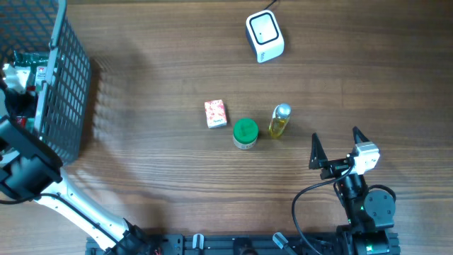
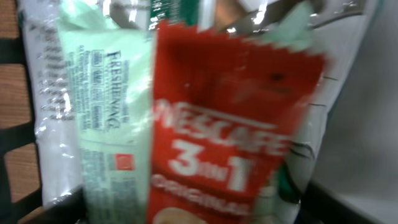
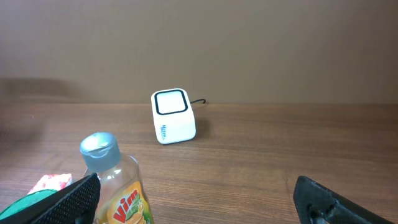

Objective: Scan the item barcode
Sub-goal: 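Reach into the basket and grasp the green wipes pack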

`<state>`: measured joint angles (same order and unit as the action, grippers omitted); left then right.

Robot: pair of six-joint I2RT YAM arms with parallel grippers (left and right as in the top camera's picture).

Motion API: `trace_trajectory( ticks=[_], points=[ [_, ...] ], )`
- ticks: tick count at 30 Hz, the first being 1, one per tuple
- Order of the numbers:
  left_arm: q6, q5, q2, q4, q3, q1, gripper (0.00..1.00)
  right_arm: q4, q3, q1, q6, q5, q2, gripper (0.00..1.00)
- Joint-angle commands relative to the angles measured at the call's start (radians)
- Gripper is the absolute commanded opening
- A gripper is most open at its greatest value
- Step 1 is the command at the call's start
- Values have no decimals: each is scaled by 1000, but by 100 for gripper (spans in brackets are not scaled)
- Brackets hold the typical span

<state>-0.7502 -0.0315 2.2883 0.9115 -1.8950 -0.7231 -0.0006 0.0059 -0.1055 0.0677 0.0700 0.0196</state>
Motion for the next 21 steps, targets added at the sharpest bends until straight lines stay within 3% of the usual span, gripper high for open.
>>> trace_trajectory(
  ticks=[1, 3, 6, 12, 21],
  points=[
    [58, 11, 54, -5, 14, -20, 54, 2, -1, 5, 11, -9, -4, 100],
    [60, 16, 56, 6, 14, -21, 37, 2, -1, 5, 11, -9, -4, 100],
    [60, 16, 46, 13, 14, -18, 31, 2, -1, 5, 11, -9, -4, 100],
    [133, 153, -90, -6, 10, 2, 31, 2, -1, 5, 11, -9, -4, 100],
    [201, 154, -386, -24, 10, 34, 31, 2, -1, 5, 11, -9, -4, 100]
  ],
)
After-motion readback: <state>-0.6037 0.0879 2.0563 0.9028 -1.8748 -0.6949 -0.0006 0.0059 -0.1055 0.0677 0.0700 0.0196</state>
